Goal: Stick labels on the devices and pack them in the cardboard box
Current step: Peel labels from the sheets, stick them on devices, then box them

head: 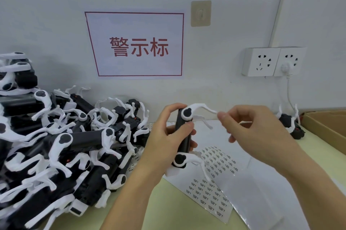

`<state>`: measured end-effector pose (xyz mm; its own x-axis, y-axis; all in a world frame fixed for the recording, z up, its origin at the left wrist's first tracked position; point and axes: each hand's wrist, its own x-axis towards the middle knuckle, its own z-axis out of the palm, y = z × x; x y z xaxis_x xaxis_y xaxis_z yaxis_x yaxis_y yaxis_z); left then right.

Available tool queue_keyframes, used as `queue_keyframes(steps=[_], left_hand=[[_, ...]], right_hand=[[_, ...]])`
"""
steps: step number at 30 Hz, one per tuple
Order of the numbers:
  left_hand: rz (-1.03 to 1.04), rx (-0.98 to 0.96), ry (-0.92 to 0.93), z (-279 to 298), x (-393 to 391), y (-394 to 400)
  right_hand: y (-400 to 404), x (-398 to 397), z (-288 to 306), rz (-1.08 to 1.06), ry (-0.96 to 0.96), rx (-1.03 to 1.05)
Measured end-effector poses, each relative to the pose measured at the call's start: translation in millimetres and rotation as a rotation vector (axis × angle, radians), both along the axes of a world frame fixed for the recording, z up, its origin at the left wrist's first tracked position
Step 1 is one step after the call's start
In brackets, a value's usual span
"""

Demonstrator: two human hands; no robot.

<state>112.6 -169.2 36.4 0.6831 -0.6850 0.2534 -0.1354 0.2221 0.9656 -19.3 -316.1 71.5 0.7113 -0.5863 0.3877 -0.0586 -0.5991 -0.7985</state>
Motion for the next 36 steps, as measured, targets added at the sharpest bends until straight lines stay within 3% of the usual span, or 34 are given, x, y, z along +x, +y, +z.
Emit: queue_keyframes(steps=[3, 6, 11, 22, 26, 30, 36], left_hand=[[-0.083, 0.110, -0.153, 1, -4, 0], [-0.160, 0.196, -0.297, 2, -11, -2], [-0.205, 0.270, -0.314, 0, -16, -4], [0.044, 0.279, -0.354, -2, -3, -1], [0.092, 0.121, -0.180, -1, -2, -2], [0.077, 0.022, 0.031, -2, 0, -2], [0.125, -0.040, 0.099, -1, 4, -2]], right_hand=[[4, 6, -7, -0.037, -0.086, -0.099], [6, 9, -17, 0.105, 0.062, -0.132], [4, 12, -27, 0.265, 0.198, -0.130], [5, 21, -27, 0.092, -0.145, 0.123], [7, 25, -27, 0.028, -0.169, 0.272], [12, 29, -26, 0.028, -0.135, 0.553], [11, 25, -24, 0.157, -0.167, 0.765]])
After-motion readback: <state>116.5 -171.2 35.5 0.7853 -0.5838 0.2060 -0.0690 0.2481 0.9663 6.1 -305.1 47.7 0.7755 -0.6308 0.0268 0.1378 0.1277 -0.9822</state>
